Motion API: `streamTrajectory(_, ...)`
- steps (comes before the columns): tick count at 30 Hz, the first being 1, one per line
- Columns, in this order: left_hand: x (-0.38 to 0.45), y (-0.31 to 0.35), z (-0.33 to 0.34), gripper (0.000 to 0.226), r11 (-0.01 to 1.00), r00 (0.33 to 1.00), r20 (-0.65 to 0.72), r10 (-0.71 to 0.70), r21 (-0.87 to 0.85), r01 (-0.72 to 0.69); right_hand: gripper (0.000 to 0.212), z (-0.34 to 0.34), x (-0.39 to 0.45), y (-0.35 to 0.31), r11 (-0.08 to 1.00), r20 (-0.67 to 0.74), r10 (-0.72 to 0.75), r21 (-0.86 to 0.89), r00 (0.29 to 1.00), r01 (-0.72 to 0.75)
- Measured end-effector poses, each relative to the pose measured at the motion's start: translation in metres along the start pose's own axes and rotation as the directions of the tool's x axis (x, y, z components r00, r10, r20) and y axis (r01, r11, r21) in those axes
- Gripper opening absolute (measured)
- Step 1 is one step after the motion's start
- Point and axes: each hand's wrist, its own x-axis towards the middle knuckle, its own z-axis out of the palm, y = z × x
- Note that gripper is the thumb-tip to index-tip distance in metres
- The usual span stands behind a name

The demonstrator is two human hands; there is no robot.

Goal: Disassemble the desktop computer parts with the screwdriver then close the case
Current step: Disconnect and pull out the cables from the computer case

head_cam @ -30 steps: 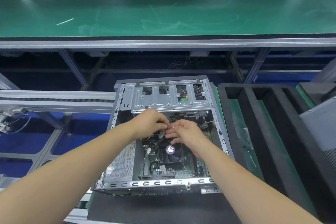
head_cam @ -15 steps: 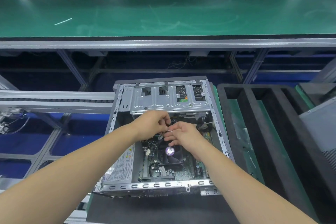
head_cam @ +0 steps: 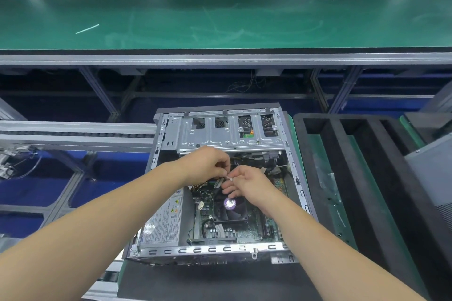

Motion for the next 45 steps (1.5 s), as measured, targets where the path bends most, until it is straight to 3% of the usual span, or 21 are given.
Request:
streamTrajectory(18,-0.004,0.001,0.004,0.016,0.999,0.999,0.040,-0.011,0.051,0.009,0.021,-0.003,-0.004,-0.001,1.000,0.025,0.006,0.013,1.000,-0.006)
streamTrajectory(45,-0.006,0.000,0.016,0.016,0.992,0.997,0.031,0.065,0.110,-0.068,0.022,-0.002,0.000,0.002,0.999,0.023,0.029,-0.019,0.999,-0.028)
